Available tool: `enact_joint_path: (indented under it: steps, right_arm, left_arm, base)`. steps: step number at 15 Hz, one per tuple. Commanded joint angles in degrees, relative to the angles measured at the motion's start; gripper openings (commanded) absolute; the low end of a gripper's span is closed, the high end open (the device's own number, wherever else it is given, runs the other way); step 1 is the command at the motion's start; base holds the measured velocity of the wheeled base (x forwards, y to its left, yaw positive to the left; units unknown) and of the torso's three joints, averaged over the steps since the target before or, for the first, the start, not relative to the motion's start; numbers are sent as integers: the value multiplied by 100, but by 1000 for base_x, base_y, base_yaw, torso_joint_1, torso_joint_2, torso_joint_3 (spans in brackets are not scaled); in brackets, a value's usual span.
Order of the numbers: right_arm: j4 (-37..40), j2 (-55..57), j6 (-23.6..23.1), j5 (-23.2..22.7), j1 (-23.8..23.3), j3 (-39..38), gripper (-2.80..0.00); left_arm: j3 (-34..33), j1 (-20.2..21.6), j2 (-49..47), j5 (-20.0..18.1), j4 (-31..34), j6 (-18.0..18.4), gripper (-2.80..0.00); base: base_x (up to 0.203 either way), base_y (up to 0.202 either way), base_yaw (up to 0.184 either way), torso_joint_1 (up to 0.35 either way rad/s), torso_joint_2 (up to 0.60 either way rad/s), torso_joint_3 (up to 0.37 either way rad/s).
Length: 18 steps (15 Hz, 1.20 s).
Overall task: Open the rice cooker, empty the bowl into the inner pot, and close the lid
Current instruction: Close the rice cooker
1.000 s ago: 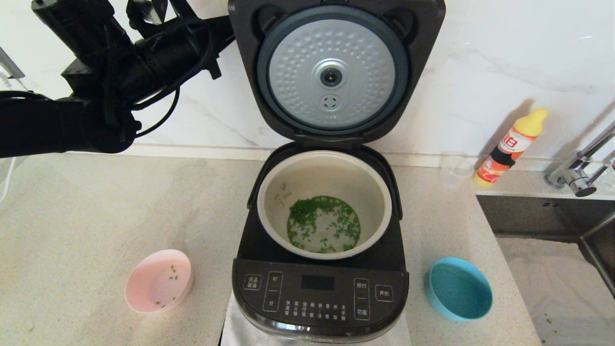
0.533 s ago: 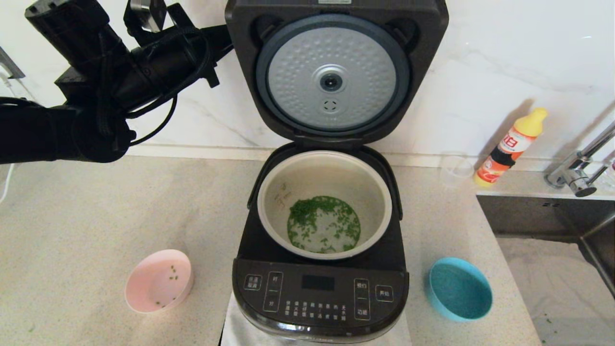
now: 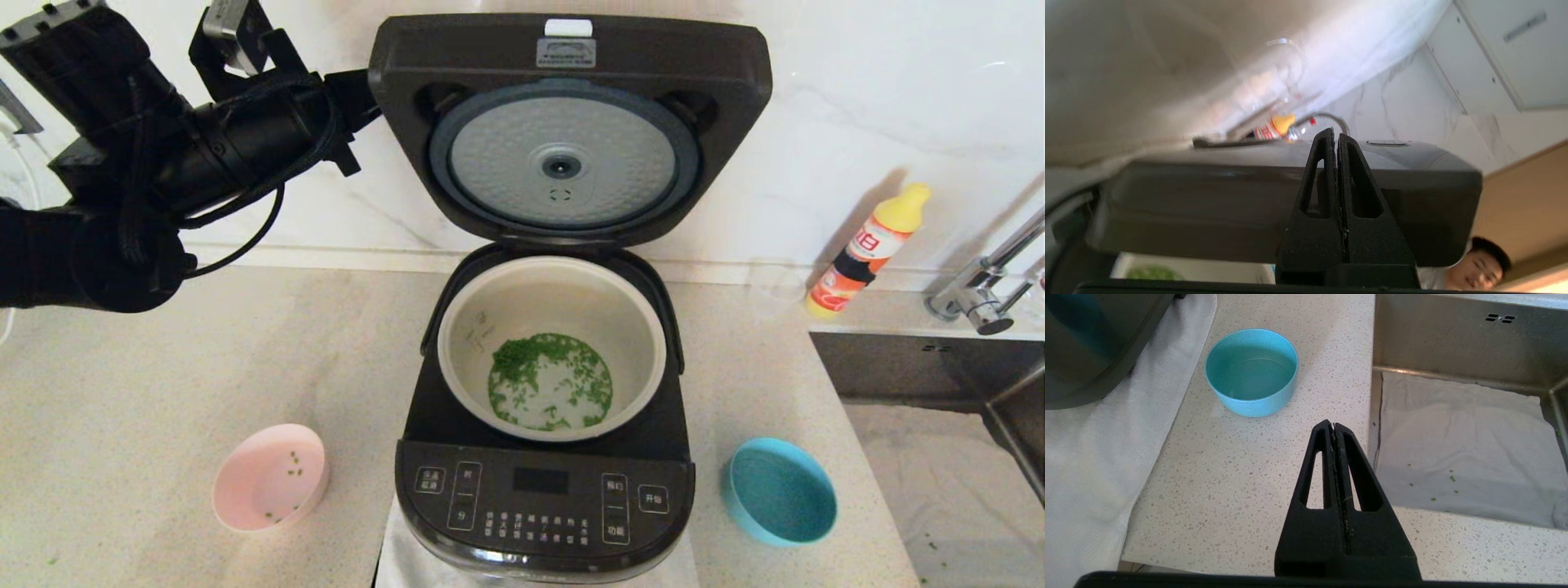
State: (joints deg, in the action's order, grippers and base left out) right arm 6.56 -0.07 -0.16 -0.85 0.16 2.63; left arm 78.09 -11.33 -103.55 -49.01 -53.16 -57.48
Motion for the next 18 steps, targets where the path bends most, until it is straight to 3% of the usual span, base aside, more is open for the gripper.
enact_joint_path:
  steps: [1, 18]
  right_arm:
    - [3, -1, -2, -3, 2, 0, -280]
    - [3, -1, -2, -3, 2, 0, -280]
  left_arm:
    - [-447, -7, 327, -59, -29, 50, -280]
    - [-3430, -200, 1774, -284, -203, 979, -280]
  base:
    - [0, 0, 0, 0, 0, 0]
    - [0, 0, 0, 0, 0, 0]
